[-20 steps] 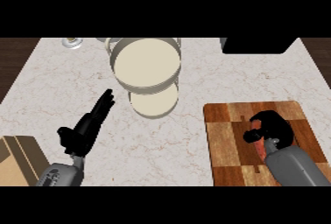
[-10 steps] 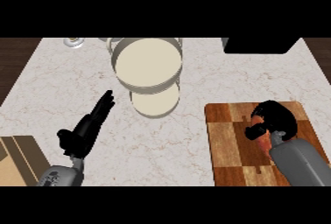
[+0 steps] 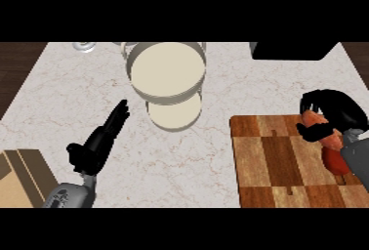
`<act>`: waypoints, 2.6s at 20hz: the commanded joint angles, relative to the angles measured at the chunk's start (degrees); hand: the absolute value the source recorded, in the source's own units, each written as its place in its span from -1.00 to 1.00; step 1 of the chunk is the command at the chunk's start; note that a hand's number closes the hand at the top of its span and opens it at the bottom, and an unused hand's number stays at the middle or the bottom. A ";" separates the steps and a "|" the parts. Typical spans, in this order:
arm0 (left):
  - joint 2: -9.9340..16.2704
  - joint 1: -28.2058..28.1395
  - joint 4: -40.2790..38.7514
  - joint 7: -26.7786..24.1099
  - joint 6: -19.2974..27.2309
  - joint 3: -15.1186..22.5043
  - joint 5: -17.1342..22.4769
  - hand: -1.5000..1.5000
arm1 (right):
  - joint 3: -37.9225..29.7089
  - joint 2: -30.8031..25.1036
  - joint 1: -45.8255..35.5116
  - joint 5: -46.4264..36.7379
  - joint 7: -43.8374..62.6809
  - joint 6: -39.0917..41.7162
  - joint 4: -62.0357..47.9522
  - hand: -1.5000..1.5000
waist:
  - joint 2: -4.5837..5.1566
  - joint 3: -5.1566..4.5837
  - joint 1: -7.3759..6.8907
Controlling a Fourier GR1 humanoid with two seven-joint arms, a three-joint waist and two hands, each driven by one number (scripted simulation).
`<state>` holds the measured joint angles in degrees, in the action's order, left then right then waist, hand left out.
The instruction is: Pick the sweet potato from the cutting board and place it in the tiered basket
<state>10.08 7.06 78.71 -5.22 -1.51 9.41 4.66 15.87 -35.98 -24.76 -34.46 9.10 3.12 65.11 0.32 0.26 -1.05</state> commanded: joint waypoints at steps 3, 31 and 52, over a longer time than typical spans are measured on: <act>0.43 0.61 -0.94 0.71 -0.28 -2.02 1.21 0.00 | -9.52 2.87 -4.29 14.51 -11.68 3.58 0.86 1.00 | -0.23 -0.16 0.68; -2.09 -0.74 1.38 1.20 -0.80 -1.23 -1.95 0.00 | -10.56 25.62 -49.45 14.27 18.81 7.46 -11.27 1.00 | -0.08 -0.30 -0.45; -4.54 2.05 -3.01 -0.36 -1.61 -0.98 -3.46 0.00 | -7.53 35.96 -61.40 25.11 9.31 -4.49 -40.04 1.00 | 0.44 -0.37 -2.50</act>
<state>7.41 9.50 76.95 -5.01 -3.98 7.91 1.66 7.76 -0.22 -84.21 -13.64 18.02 -0.69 28.48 0.64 0.19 -3.25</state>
